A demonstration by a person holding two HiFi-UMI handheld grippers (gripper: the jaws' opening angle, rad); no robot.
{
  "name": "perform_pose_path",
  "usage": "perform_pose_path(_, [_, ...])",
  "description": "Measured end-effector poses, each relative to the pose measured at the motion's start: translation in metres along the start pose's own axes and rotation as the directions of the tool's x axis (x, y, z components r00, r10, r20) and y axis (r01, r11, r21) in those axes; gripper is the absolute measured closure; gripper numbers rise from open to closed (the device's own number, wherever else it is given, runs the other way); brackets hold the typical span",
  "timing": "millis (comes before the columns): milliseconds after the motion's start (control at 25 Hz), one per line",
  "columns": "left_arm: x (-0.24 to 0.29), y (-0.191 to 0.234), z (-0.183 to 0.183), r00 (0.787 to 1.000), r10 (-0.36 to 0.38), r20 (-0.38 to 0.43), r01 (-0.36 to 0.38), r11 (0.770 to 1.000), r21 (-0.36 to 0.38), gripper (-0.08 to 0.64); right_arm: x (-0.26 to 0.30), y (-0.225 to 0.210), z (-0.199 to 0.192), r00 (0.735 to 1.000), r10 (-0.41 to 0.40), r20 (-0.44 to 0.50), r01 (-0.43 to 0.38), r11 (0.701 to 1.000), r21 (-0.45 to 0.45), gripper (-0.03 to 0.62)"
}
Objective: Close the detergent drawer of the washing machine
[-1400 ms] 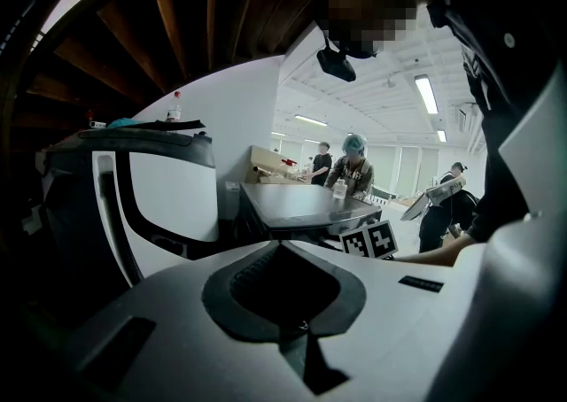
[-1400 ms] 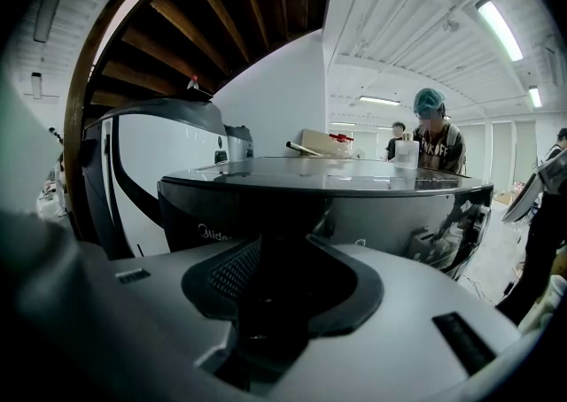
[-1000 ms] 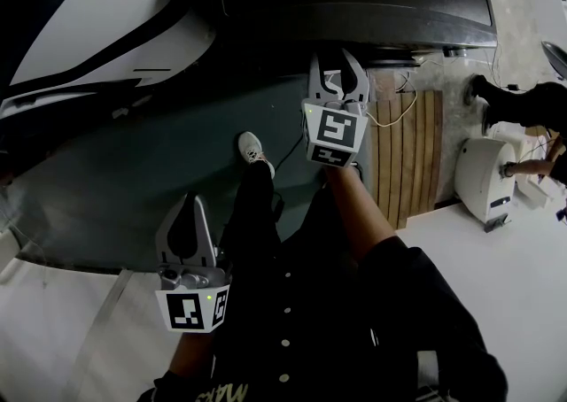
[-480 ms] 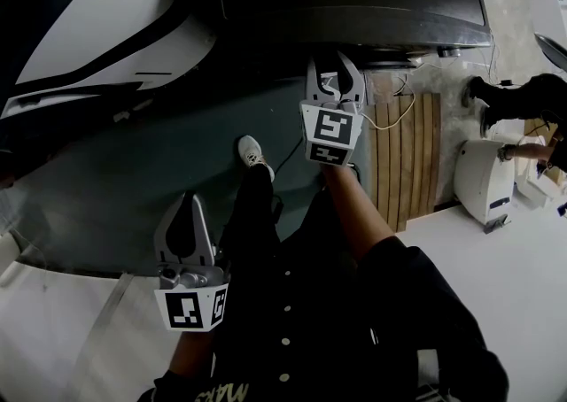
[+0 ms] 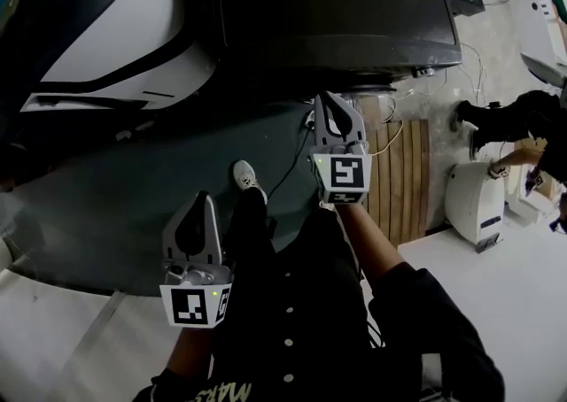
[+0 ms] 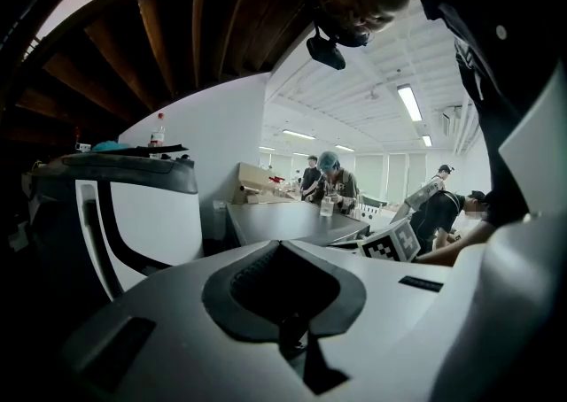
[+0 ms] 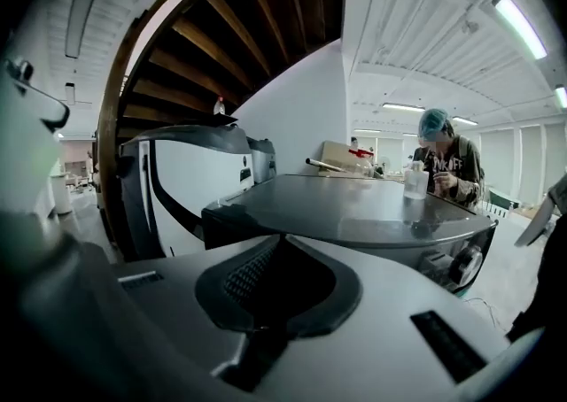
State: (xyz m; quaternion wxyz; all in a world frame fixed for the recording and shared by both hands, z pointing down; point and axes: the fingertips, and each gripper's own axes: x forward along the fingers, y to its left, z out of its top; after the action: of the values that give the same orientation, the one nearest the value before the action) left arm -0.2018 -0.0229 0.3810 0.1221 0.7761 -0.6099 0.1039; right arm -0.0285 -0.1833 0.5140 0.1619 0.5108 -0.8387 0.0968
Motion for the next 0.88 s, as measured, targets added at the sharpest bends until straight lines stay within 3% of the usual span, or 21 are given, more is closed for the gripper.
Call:
perform_pose_path(280, [0.005,-0.019,0.016,1.0,-0.006,0.002,0.005,1.0,0.011,0.558,-0.066,-0.014,0.045,0.995,0.1,-0.002,-0.1,0.995,-0.022,0.558])
perform_pose_path(720, [-0.002,-0.028,0.048,0.996,0.018,0.086,-0.02,1.0,0.023,0.558,-0.151,-0.044,0.122,0.985,0.096,0.144,-0.092,0.995,-0.034,0.558])
perform_pose_path(880, [-0.008,-0.028,0.062,0.992,0.03,0.119,-0.035,0.999,0.035,0.558,-0.175,-0.049,0.131,0.979,0.121,0.162,-0.112,0.992,-0.059,0.558])
